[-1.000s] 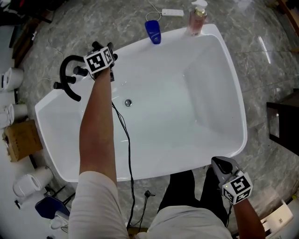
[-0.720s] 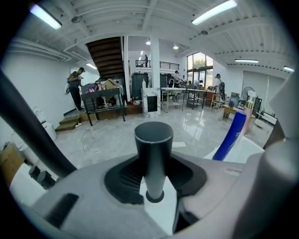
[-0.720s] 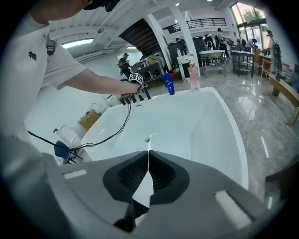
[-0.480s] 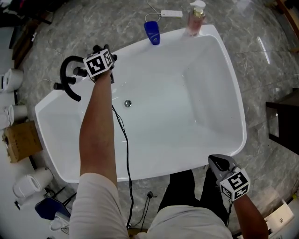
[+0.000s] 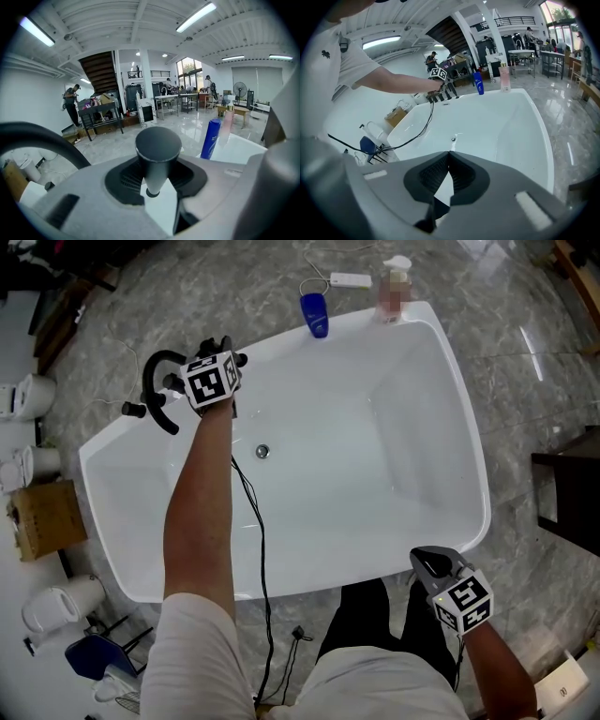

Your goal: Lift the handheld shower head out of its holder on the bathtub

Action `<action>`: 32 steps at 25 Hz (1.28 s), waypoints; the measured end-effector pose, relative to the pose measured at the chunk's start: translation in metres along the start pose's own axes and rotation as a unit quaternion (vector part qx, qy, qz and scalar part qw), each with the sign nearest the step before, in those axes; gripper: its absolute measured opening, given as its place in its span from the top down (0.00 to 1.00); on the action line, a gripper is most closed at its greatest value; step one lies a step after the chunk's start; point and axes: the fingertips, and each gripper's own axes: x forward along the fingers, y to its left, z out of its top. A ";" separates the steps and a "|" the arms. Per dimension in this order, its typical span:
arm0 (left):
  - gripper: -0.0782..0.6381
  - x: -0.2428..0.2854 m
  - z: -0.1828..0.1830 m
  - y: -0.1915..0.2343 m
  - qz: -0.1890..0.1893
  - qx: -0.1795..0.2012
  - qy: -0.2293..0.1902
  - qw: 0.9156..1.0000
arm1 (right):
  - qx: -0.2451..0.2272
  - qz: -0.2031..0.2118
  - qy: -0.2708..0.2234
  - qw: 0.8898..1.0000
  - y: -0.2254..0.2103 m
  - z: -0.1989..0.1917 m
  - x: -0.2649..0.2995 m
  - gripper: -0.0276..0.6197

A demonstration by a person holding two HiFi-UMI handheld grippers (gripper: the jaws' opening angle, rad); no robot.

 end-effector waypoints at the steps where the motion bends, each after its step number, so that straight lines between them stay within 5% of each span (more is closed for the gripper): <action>1: 0.71 -0.005 0.002 0.000 0.000 0.001 -0.002 1.000 | -0.003 0.001 0.001 1.000 0.003 0.000 -0.001 0.94; 32: 0.71 -0.195 0.036 -0.052 -0.053 0.038 -0.041 0.997 | -0.043 0.068 0.116 0.990 0.067 -0.012 0.005 0.94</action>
